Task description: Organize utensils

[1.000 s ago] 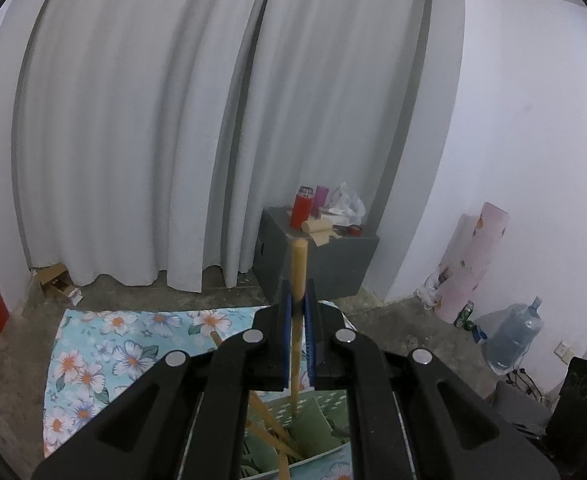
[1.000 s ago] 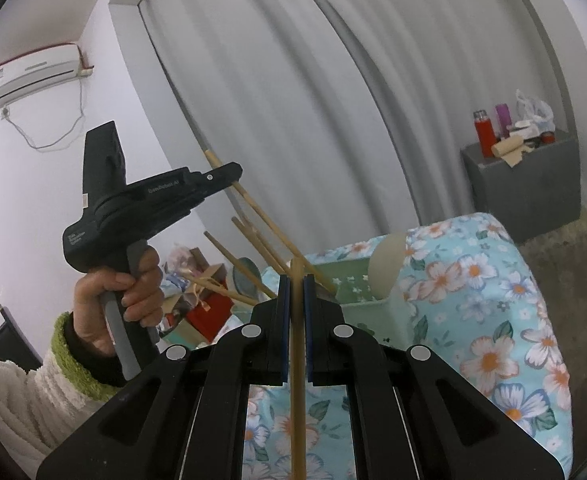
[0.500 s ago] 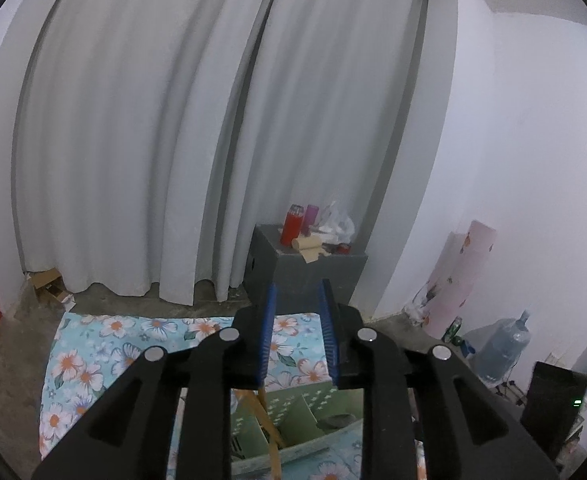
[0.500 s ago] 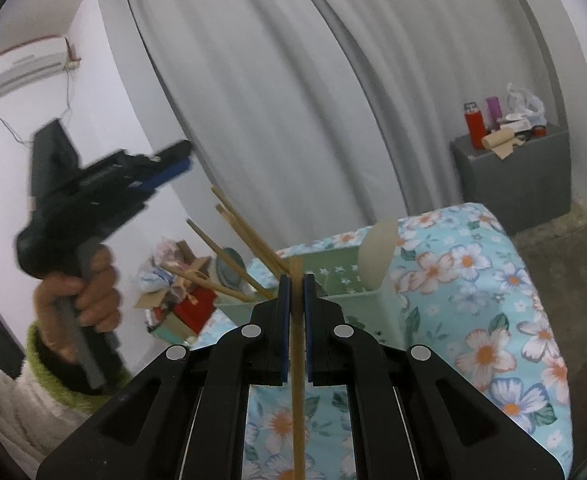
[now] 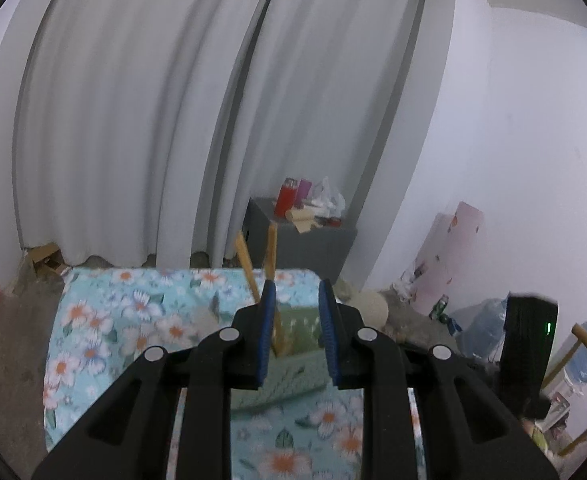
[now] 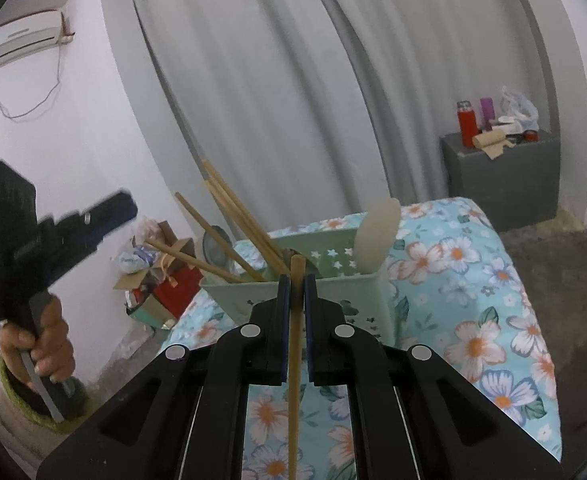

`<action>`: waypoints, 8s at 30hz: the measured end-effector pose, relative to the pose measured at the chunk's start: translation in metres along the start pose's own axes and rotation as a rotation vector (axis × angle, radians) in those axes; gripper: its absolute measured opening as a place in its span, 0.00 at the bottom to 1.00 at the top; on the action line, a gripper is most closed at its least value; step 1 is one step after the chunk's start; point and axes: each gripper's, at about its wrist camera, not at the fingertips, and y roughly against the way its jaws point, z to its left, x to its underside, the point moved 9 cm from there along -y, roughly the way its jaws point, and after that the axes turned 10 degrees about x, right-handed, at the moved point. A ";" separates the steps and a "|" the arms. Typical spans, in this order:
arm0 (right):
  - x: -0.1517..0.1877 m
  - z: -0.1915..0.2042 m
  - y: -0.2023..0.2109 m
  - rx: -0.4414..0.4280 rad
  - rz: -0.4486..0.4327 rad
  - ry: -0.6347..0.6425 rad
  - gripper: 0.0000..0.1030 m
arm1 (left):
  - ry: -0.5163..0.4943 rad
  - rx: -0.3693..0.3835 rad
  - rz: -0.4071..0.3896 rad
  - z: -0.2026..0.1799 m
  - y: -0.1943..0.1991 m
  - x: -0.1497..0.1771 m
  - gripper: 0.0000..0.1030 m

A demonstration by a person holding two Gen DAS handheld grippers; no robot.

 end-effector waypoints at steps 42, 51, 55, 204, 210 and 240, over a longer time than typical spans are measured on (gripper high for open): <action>-0.188 0.066 -0.036 0.024 -0.418 0.212 0.05 | 0.216 -0.199 0.159 0.081 0.059 0.131 0.51; -0.197 0.064 -0.024 -0.002 -0.448 0.197 0.05 | 0.191 -0.181 0.165 0.069 0.050 0.128 0.51; -0.194 0.065 -0.022 -0.024 -0.446 0.202 0.05 | 0.193 -0.181 0.172 0.066 0.047 0.129 0.51; 0.069 -0.020 0.018 0.565 0.099 0.139 0.92 | 0.096 -0.811 0.233 0.016 0.040 0.118 0.95; 0.070 -0.019 0.016 0.556 0.105 0.137 0.92 | 0.096 -0.808 0.232 0.016 0.040 0.118 0.95; 0.067 -0.021 0.016 0.553 0.097 0.144 0.92 | 0.069 -0.738 0.221 -0.001 0.030 0.109 0.95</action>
